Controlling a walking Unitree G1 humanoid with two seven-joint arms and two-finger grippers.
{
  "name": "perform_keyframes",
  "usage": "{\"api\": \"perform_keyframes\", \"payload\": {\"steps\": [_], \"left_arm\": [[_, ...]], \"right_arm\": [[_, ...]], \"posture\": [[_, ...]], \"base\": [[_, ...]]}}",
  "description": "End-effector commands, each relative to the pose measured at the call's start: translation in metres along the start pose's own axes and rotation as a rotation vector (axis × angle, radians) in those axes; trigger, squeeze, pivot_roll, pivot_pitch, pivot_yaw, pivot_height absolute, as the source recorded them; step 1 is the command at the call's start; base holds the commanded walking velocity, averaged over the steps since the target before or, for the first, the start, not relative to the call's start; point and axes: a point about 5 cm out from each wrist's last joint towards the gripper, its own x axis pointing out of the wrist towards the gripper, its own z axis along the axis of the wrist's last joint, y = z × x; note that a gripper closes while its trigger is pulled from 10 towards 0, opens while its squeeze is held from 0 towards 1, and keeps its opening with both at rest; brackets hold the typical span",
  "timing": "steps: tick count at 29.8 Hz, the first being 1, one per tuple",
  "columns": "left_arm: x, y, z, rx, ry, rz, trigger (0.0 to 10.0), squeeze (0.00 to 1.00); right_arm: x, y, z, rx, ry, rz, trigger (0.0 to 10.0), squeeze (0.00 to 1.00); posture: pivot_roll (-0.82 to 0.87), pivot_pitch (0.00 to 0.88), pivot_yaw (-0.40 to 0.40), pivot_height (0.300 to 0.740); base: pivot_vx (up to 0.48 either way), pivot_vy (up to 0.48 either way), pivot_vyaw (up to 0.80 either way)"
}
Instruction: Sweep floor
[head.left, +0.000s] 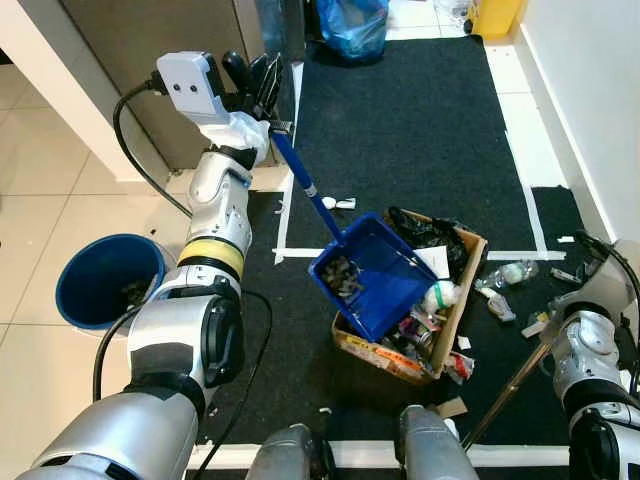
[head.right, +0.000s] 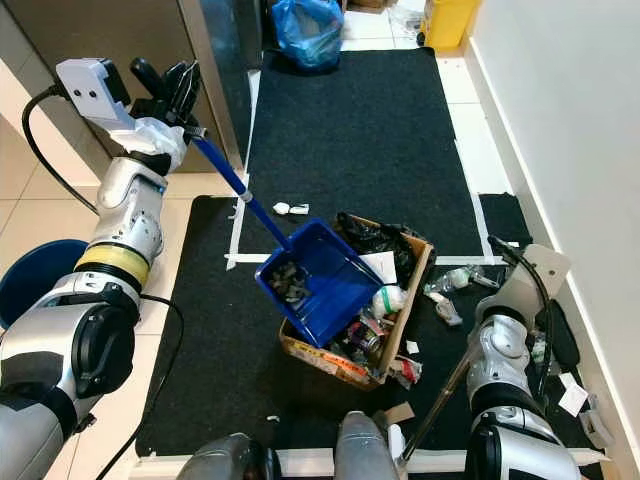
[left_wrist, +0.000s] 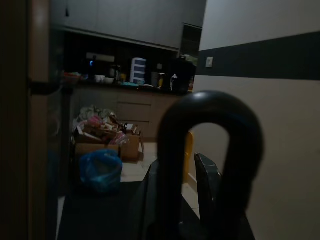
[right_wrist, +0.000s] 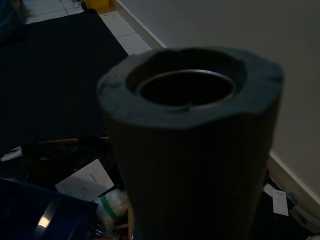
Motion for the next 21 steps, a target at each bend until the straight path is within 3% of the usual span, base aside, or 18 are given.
{"api": "perform_keyframes", "payload": {"steps": [1, 10, 21], "left_arm": [[0.011, -0.010, 0.012, 0.062, -0.056, -0.058, 10.0, 0.00], [0.018, -0.030, 0.015, 0.208, -0.072, -0.159, 10.0, 0.00], [0.025, -0.041, 0.016, 0.241, -0.095, -0.167, 10.0, 0.00]], "right_arm": [[-0.008, 0.000, -0.015, 0.017, 0.048, -0.009, 10.0, 0.00], [-0.008, -0.001, -0.014, 0.030, 0.037, -0.018, 10.0, 0.00], [-0.009, -0.001, -0.014, 0.037, 0.028, -0.021, 10.0, 0.00]], "posture": [[0.02, 0.100, 0.098, 0.740], [0.01, 0.099, 0.112, 0.740], [-0.01, 0.102, 0.120, 0.740]], "base": [[0.000, 0.000, 0.00], [0.000, 0.000, 0.00], [0.000, 0.000, 0.00]]}}
